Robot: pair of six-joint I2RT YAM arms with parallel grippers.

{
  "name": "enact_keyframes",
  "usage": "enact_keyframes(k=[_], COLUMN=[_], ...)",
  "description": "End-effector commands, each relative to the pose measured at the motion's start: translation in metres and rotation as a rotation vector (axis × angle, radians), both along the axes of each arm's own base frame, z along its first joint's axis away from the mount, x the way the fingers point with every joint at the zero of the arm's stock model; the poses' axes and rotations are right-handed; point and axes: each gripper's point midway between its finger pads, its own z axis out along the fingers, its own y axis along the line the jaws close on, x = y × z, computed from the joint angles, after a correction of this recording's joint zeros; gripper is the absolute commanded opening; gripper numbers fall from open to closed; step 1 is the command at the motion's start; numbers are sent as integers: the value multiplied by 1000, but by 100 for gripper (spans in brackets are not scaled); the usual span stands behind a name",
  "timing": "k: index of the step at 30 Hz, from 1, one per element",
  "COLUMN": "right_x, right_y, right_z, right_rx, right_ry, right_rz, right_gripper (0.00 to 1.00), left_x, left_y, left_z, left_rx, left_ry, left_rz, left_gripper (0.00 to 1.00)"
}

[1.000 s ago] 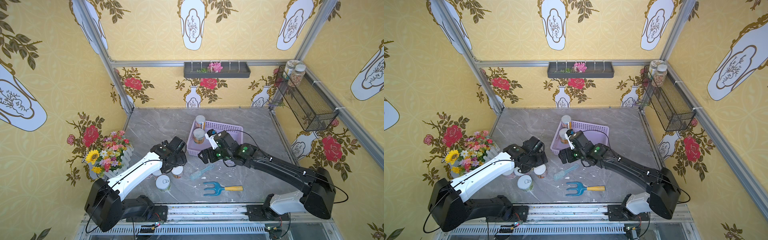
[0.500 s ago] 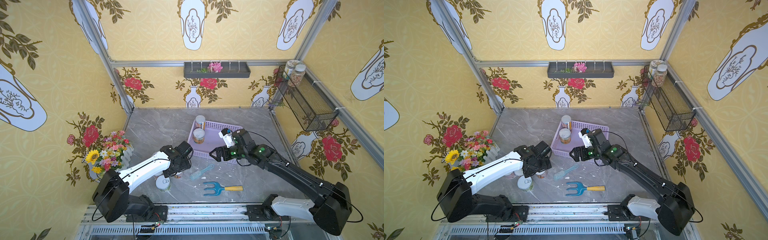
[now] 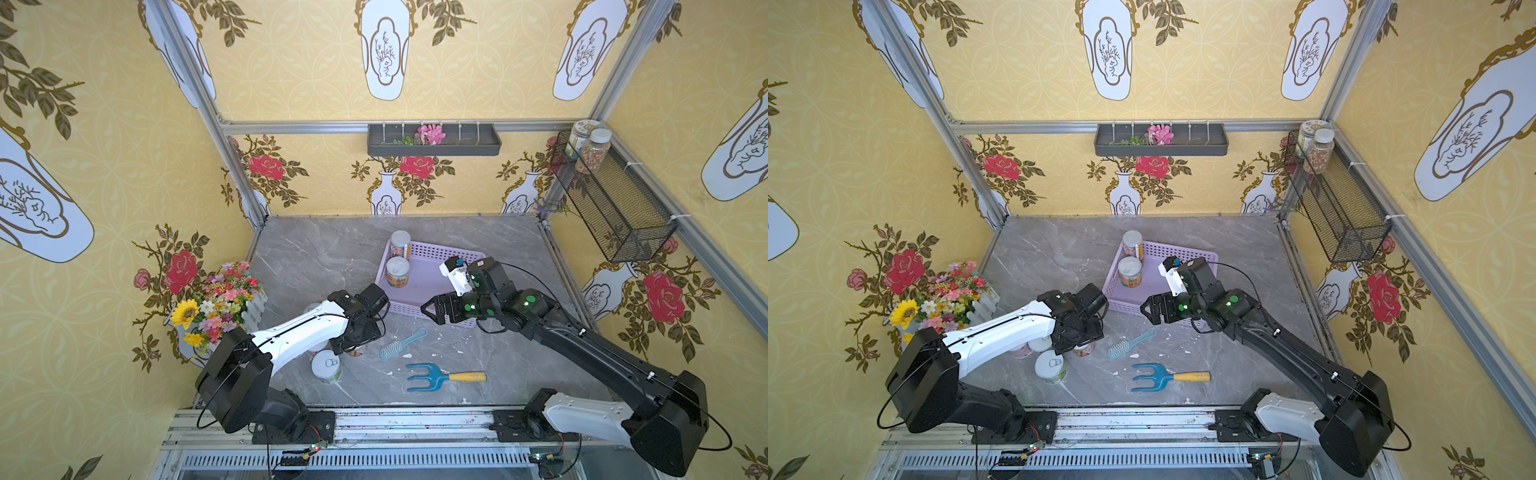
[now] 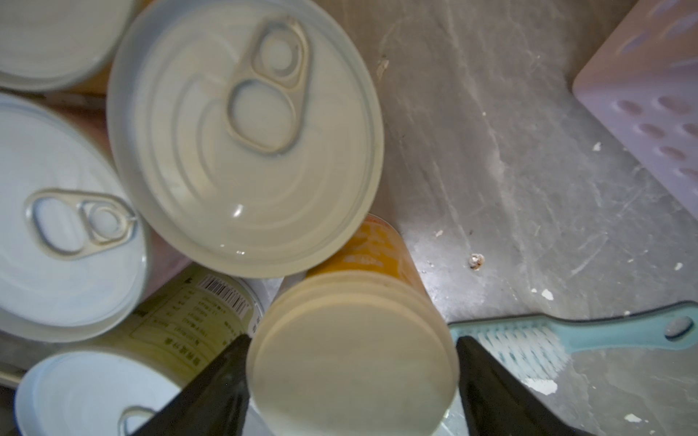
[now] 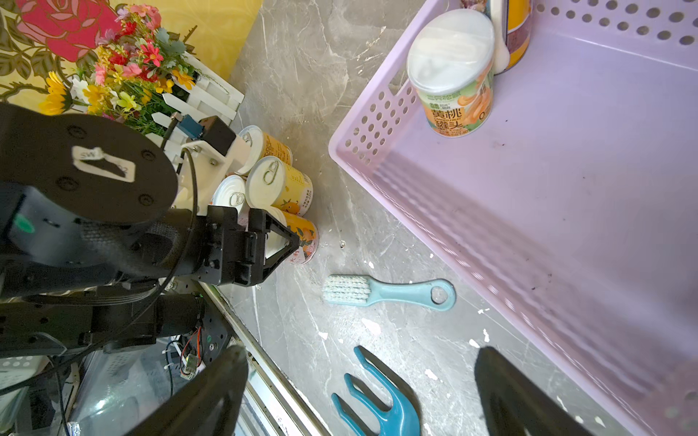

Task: Put the canned food in the basket
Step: Pick up the canned food from the center of the board.

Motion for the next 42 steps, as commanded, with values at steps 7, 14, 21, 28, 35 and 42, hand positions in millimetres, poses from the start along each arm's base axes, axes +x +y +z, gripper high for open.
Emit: enact_keyframes(k=[7,14,21,28,35,42], right_x=[3,4,4,2,1,5], right_y=[-1,3,3,3,2,-2], right_z=[4,5,6,8,13,28], right_rx=[-3,10,12,17,19,78], right_ry=[-20,-16,-14,-18,-32,-116], right_rz=[-4,-2,-3,4,10,-30], right_gripper=[97,97,97,97,97,97], left_x=[6,9,11,8,0,-2], left_y=[6,8,6,8,13,10], left_z=[-4,-4,-5,-1,21,57], left_rx=[50,57,52,45,67,45], left_ry=[-19,-28,-25,-27,-34,-74], left_rz=[3,6,1,4,1,-15], left_gripper=[87,83,76,69,66,62])
